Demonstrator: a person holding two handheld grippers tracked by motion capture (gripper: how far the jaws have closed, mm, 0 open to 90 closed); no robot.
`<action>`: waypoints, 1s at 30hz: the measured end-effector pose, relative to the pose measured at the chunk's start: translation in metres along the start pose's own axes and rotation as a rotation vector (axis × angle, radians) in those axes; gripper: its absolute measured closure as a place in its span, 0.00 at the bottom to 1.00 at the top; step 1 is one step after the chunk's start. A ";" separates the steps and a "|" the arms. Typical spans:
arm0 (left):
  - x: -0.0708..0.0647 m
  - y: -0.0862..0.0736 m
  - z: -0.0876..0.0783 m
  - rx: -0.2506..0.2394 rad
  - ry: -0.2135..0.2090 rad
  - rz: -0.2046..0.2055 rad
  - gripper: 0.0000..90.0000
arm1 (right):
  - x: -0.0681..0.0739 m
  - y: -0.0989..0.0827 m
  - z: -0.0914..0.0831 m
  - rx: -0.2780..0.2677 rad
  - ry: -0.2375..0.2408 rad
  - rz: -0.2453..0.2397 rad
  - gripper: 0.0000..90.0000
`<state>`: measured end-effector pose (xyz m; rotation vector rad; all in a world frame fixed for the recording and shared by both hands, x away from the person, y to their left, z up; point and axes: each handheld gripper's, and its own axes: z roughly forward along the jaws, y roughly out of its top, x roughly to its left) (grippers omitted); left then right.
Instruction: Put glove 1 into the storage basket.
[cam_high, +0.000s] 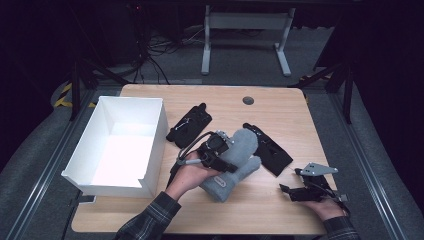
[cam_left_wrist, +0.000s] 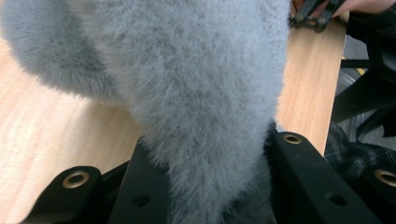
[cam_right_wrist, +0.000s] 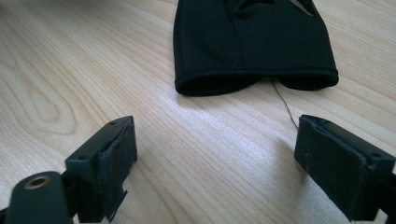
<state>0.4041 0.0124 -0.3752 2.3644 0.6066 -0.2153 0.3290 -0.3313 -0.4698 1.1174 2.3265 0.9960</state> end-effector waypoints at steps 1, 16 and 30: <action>0.000 0.000 -0.003 -0.002 0.005 -0.003 0.78 | 0.000 0.000 0.000 0.000 0.000 0.000 0.15; -0.001 0.004 -0.053 -0.029 0.088 -0.036 0.78 | 0.000 0.000 0.000 0.001 0.000 0.002 0.15; 0.003 0.004 -0.101 -0.049 0.136 -0.062 0.78 | 0.000 0.000 0.000 0.001 0.000 0.001 0.15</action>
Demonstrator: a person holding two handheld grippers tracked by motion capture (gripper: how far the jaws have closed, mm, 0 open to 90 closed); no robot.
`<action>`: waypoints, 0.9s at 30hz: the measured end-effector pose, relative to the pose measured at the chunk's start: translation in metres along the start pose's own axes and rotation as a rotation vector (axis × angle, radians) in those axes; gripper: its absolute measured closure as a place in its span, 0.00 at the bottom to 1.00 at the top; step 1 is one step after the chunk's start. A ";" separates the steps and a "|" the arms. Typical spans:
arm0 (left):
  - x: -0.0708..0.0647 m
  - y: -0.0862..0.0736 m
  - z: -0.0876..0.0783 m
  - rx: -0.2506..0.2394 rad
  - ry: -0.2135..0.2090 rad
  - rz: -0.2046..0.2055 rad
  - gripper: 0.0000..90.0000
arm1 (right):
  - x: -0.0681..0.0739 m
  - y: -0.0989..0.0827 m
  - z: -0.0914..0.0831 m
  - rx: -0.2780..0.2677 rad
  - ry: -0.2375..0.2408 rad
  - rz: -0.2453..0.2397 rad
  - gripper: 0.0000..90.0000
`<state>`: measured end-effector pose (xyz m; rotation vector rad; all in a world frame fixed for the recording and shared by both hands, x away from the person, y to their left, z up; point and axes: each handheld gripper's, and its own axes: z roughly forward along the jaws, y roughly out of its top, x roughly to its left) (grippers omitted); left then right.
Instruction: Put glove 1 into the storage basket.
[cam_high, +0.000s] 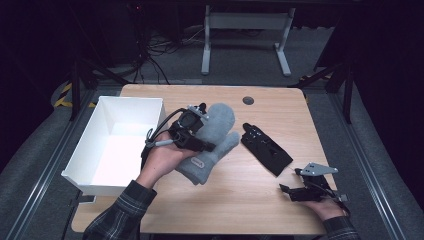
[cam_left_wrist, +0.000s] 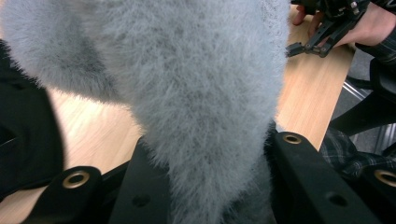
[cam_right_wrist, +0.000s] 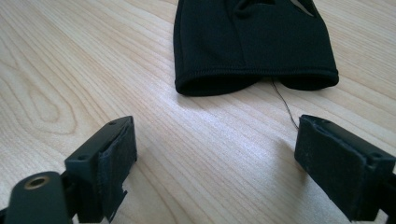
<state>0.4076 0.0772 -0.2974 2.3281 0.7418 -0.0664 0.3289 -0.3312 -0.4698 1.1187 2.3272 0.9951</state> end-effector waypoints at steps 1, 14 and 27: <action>0.001 0.000 -0.003 -0.002 0.003 0.000 0.78 | 0.000 0.000 0.000 0.000 0.000 0.000 0.15; 0.017 -0.006 -0.047 -0.025 0.064 -0.033 0.78 | 0.000 0.000 0.000 0.000 0.000 0.000 0.15; 0.041 -0.031 -0.091 -0.066 0.135 -0.104 0.78 | 0.000 0.000 0.000 0.000 0.000 0.001 0.15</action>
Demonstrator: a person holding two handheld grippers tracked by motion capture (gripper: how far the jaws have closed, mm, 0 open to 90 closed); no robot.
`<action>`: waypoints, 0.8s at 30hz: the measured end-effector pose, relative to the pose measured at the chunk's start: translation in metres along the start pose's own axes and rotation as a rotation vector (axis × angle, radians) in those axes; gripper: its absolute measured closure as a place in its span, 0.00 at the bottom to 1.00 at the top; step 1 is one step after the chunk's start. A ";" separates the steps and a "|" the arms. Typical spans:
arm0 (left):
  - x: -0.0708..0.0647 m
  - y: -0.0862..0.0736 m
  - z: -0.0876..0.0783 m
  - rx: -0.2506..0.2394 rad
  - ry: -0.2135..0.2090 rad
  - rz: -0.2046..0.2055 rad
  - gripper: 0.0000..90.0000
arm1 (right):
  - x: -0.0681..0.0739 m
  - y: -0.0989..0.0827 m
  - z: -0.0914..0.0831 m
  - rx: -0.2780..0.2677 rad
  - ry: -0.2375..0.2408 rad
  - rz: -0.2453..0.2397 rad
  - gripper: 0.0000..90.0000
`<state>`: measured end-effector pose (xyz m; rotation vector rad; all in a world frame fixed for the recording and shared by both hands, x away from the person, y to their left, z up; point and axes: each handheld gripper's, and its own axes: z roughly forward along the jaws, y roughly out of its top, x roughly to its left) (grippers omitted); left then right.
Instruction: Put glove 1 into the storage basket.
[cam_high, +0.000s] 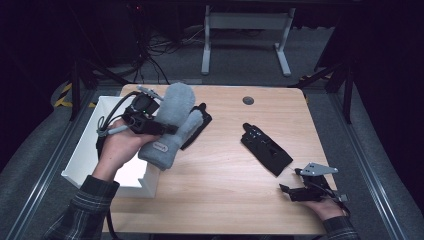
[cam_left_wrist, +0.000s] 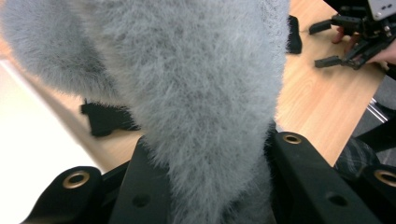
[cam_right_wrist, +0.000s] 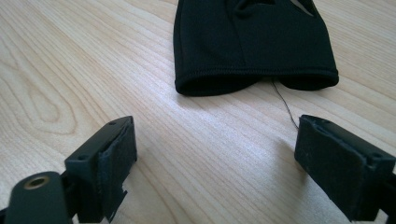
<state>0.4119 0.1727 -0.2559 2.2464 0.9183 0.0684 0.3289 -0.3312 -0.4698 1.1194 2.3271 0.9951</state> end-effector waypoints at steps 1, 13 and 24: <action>0.002 -0.002 -0.004 -0.003 0.008 -0.006 0.78 | 0.000 0.000 0.000 0.000 0.000 0.000 0.15; 0.032 -0.027 -0.035 -0.028 0.080 -0.085 0.78 | 0.000 0.000 0.000 0.000 0.000 0.000 0.15; 0.066 -0.061 -0.045 -0.031 0.143 -0.195 0.79 | 0.000 0.000 0.000 -0.002 -0.001 -0.002 0.15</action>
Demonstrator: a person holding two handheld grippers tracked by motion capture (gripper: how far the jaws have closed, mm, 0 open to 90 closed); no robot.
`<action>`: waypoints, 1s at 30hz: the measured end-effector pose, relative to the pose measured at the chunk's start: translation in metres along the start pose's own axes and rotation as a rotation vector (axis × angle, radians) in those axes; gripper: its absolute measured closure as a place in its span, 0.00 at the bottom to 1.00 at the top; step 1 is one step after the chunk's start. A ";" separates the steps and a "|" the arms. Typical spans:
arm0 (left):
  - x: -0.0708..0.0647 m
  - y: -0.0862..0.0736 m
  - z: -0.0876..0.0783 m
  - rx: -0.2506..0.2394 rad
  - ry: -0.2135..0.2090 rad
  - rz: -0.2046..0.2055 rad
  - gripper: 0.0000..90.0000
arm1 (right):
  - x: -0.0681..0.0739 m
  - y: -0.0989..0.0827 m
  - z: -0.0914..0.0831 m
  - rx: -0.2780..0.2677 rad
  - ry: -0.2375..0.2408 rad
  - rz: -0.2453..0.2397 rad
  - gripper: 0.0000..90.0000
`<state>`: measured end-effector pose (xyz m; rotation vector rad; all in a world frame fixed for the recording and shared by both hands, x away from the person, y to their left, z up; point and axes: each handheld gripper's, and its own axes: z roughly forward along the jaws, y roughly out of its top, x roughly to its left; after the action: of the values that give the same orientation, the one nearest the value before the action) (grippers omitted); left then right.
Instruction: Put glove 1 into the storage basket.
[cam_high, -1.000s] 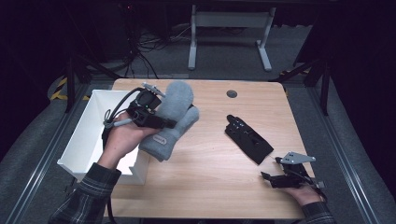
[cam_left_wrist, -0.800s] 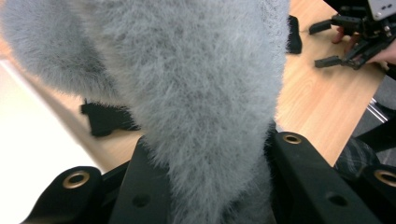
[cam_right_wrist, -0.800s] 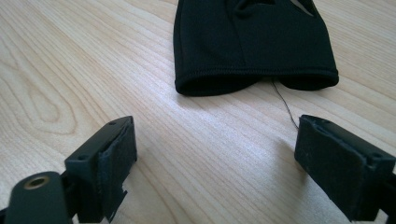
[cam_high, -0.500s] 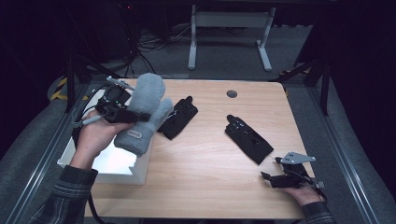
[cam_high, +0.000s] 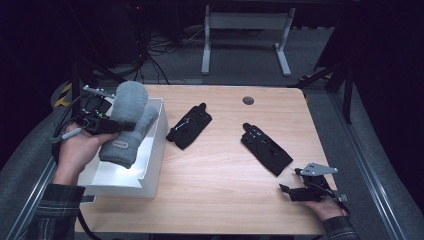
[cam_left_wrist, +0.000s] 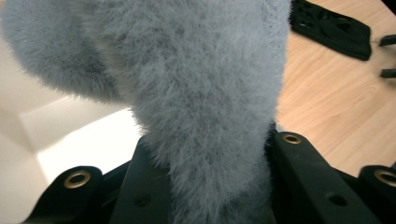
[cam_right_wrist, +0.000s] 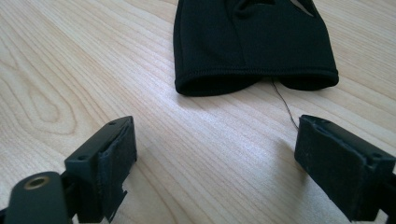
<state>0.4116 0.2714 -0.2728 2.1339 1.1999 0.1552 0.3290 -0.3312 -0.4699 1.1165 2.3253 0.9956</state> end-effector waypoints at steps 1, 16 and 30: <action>0.004 -0.003 0.001 0.004 0.004 -0.011 0.79 | 0.000 0.000 0.000 0.000 0.000 0.000 0.15; 0.035 -0.034 0.052 0.077 -0.010 -0.107 0.79 | 0.000 0.000 0.000 0.000 0.001 0.001 0.15; 0.053 -0.050 0.106 0.186 -0.028 -0.149 0.78 | 0.000 0.000 0.000 0.000 0.001 0.001 0.15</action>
<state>0.4491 0.2782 -0.3953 2.1851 1.3987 -0.0543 0.3291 -0.3311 -0.4699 1.1172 2.3258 0.9961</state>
